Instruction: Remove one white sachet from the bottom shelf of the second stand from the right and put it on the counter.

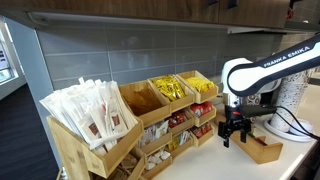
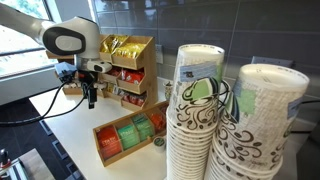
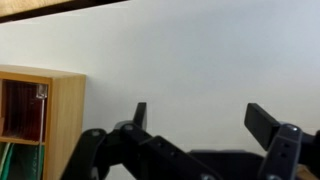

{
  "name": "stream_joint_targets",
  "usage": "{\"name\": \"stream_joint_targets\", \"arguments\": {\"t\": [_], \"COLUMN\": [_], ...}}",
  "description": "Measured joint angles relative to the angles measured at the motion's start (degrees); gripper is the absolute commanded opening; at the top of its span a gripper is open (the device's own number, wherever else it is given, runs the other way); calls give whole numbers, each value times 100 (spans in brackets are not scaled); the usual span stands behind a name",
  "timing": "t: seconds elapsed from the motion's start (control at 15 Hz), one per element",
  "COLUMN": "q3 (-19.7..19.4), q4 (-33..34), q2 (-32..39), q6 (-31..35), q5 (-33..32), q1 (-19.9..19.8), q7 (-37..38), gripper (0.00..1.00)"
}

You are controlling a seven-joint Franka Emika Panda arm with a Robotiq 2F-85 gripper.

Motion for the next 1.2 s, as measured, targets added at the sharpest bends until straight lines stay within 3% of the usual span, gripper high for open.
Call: {"name": "stream_joint_targets", "arguments": {"t": [0.47, 0.93, 1.2], "q3": [-6, -271, -405], "q4": [-65, -736, -977], "q2": [21, 179, 333], "q6": [135, 1451, 1757], "q5": [181, 2316, 3588], "q1": [6, 125, 129], "q7": [-157, -833, -839], "gripper": [100, 100, 100]}}
